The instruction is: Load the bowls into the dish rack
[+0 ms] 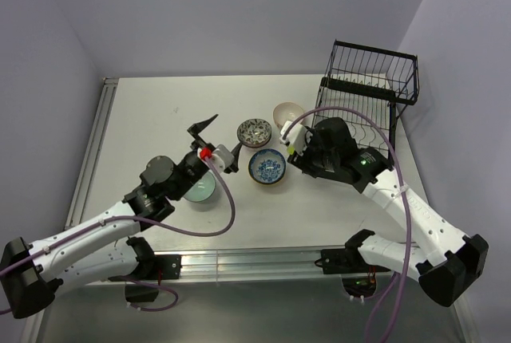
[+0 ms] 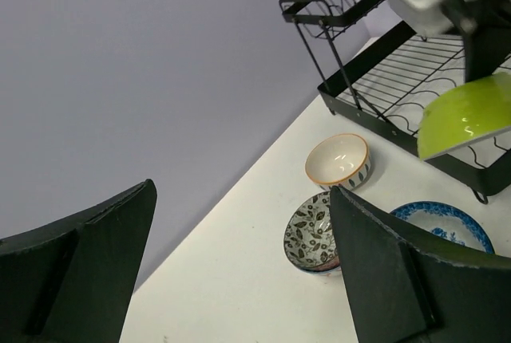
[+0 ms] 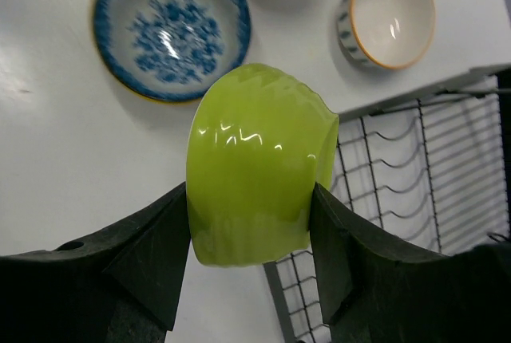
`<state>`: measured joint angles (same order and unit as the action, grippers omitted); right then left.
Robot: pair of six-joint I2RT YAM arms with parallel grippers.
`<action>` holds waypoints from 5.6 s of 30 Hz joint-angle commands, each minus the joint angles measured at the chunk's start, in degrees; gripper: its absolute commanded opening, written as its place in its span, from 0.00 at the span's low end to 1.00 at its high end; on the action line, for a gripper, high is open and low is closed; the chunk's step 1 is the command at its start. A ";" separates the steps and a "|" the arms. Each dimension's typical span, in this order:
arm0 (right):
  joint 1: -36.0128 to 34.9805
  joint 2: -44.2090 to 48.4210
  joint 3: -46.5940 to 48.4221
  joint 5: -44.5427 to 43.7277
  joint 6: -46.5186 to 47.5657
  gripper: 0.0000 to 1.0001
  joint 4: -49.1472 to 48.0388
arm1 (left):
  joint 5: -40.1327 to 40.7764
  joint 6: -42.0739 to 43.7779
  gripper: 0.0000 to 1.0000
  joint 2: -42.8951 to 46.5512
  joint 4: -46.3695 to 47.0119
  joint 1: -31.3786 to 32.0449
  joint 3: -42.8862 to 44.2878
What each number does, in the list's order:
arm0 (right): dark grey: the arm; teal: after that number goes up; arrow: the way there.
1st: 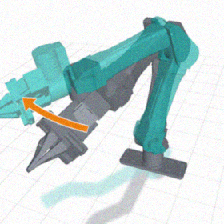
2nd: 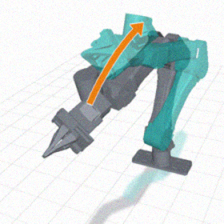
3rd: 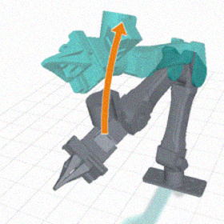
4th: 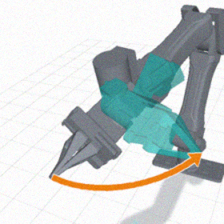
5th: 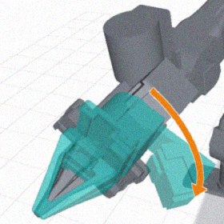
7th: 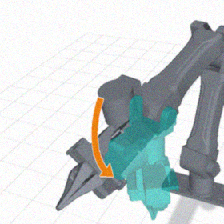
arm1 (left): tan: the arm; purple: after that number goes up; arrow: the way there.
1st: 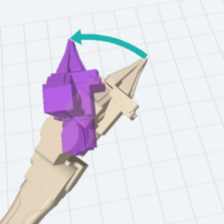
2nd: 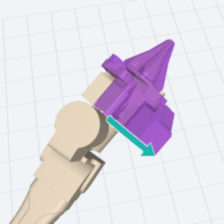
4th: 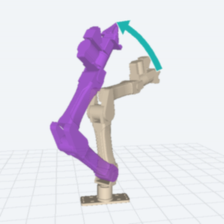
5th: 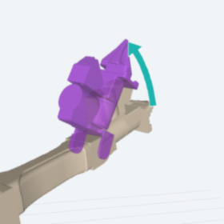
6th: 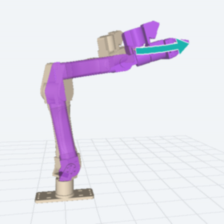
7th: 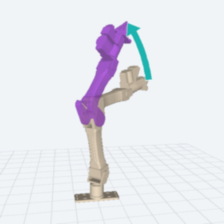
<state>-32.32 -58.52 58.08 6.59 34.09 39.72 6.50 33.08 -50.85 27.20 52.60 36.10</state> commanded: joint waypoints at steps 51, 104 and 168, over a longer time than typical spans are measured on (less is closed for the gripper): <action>38.11 -21.80 -21.00 14.85 51.60 0.00 -64.59 | 10.99 -20.95 1.00 -6.02 -8.74 -17.97 9.34; 37.33 -47.03 -6.14 14.07 56.27 0.02 -75.23 | 8.09 -22.01 1.00 -10.59 -6.46 -24.47 8.29; 35.92 -23.47 -7.37 15.39 58.38 0.05 -24.35 | 3.52 -23.94 0.99 -7.60 -11.03 -24.65 8.91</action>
<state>3.38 -80.34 49.91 24.47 92.64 10.81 11.46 10.17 -60.07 14.85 28.21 43.97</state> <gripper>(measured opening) 0.102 0.995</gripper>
